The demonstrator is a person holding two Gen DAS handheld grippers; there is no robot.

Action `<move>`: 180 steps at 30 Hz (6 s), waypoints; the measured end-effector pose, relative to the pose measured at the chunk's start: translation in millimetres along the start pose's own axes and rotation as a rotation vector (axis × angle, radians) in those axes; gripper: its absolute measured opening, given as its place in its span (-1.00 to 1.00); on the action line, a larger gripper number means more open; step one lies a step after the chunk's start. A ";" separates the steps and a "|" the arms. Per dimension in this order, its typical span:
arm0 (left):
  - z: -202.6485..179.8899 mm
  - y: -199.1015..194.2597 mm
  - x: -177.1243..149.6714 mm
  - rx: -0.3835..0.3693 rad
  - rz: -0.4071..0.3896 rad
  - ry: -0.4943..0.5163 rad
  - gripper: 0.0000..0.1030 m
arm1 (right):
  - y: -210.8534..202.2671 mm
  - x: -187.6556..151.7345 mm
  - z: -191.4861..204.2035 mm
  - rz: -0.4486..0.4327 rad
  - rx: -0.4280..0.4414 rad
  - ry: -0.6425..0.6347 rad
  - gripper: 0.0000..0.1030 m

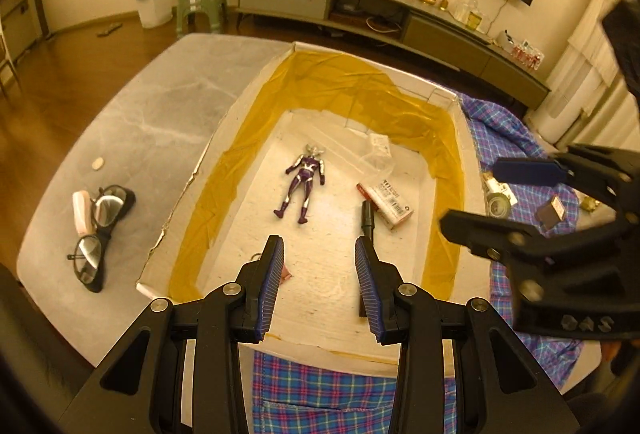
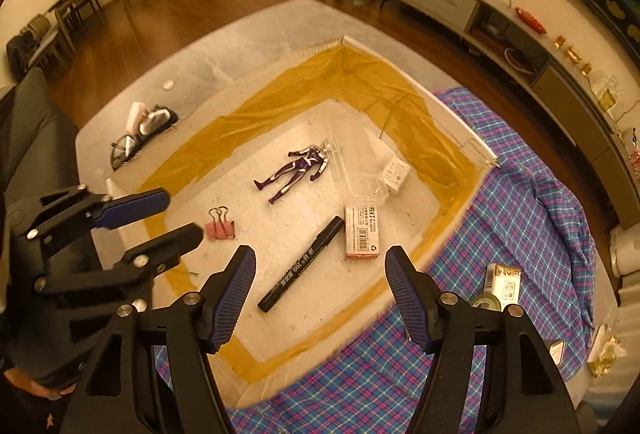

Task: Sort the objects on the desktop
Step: 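Withdraw both tools from the foam box back over the plaid cloth, then grasp the white tube with left tool while right tool grasps the green tape roll, then carry the white tube and green tape roll over the foam box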

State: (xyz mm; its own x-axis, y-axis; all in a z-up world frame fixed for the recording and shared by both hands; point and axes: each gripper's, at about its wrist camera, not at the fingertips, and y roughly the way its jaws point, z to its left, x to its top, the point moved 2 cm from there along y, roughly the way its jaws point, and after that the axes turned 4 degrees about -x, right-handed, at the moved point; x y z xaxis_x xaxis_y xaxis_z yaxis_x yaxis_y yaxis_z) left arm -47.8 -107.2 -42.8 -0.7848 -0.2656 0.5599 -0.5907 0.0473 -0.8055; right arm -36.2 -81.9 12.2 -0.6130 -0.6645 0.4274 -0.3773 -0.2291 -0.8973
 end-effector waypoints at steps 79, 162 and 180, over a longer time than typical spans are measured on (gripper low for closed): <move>-197.2 147.2 -23.4 -0.223 0.139 0.250 -0.62 | 52.2 -170.1 -241.7 -0.170 0.218 0.817 -0.80; 51.4 13.4 11.5 -0.265 -0.038 -0.195 -0.63 | -41.3 -6.5 -3.2 -0.308 -0.028 0.215 -0.80; 30.3 48.8 25.6 -0.285 0.042 -0.147 -0.63 | 47.3 44.0 -23.4 -0.015 -0.165 0.005 -0.79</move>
State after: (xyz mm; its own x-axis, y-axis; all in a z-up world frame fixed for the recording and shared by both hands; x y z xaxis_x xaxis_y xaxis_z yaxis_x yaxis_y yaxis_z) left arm -91.1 -140.8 -73.6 -0.7864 -0.3933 0.4764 -0.6034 0.3235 -0.7289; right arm -97.3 -105.3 -8.9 -0.6098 -0.6582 0.4415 -0.4952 -0.1185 -0.8606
